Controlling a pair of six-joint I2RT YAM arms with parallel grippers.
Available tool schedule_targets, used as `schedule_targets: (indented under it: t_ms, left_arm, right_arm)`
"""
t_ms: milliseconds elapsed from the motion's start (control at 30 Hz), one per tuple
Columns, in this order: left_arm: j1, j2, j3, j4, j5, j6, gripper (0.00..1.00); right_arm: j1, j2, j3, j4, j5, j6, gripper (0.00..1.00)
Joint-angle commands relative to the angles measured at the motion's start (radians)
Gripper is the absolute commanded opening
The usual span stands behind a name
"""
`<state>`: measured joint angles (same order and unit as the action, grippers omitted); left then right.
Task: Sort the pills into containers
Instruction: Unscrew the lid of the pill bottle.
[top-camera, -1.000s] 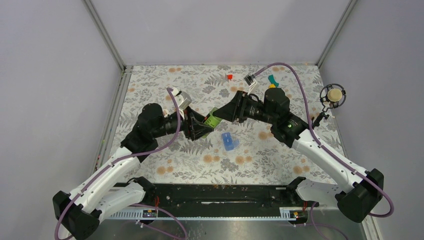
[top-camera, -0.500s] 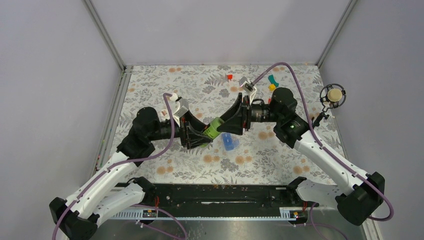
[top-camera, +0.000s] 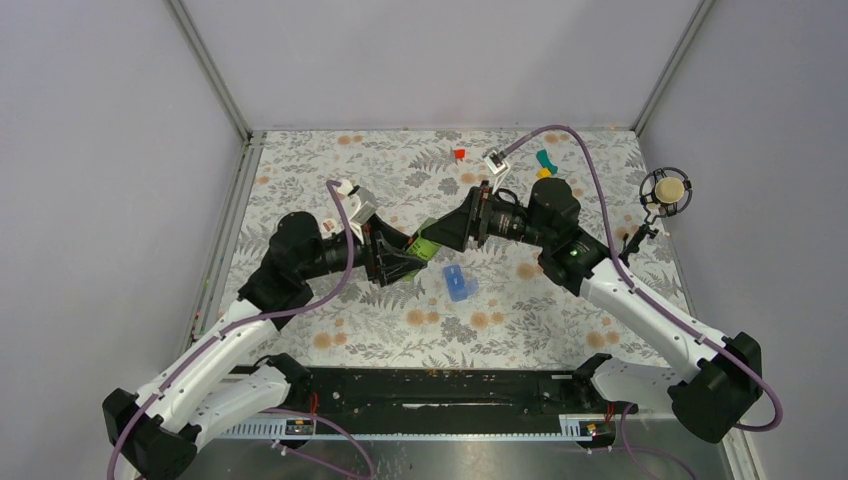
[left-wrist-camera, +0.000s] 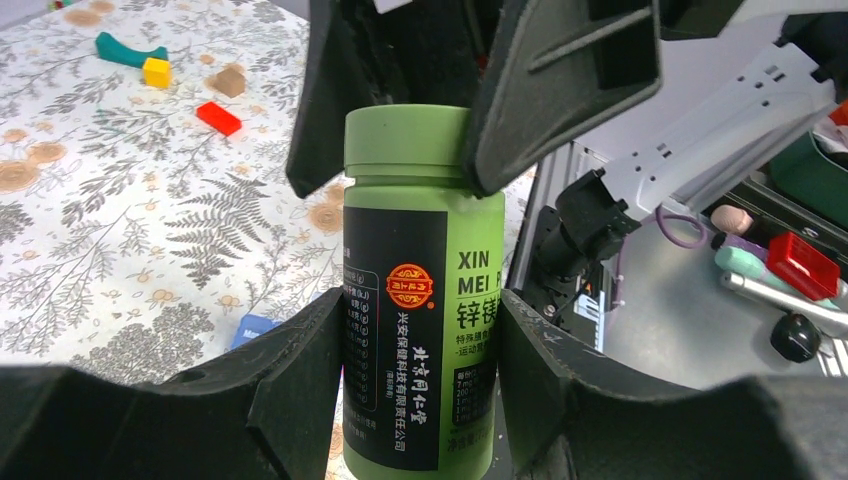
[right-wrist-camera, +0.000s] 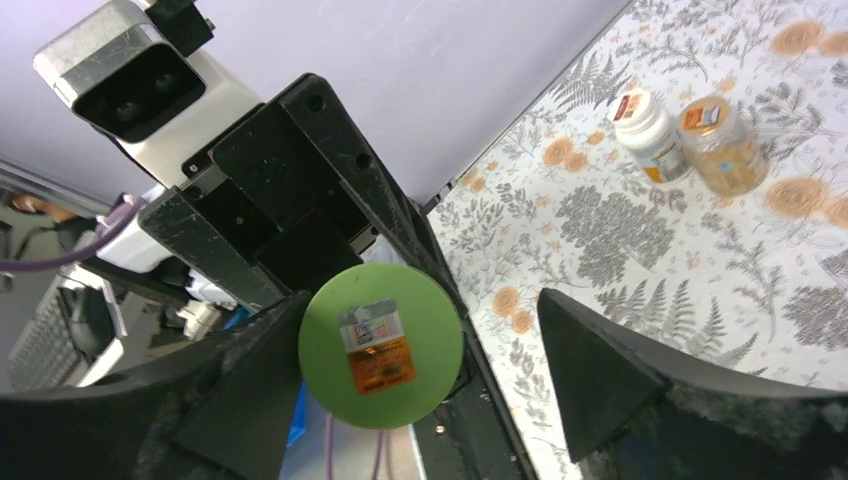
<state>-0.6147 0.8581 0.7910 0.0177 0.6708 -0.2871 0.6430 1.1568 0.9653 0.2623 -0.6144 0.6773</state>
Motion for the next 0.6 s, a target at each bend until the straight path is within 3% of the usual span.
schedule_targets:
  t_ms: [0, 133, 233, 333, 567]
  left_arm:
    - [0.001, 0.006, 0.000, 0.090, -0.084, -0.001, 0.00]
    - [0.003, 0.015, -0.001, 0.091, -0.097, -0.012, 0.00]
    - [0.003, 0.014, -0.004, 0.082, -0.085, -0.015, 0.00]
    - [0.005, 0.008, -0.014, 0.093, -0.053, -0.029, 0.00]
    - [0.009, 0.015, -0.039, 0.167, 0.097, -0.087, 0.00]
  right_arm:
    - [0.023, -0.010, 0.014, -0.006, 0.073, 0.070, 0.81]
    - [0.022, -0.023, 0.008, -0.003, 0.063, 0.085, 0.57]
    - [0.019, -0.042, 0.004, -0.008, 0.054, 0.032, 0.47]
    - [-0.008, -0.064, 0.005, -0.004, 0.011, -0.037, 0.49]
    - [-0.093, -0.098, -0.003, 0.106, -0.371, -0.223, 0.56]
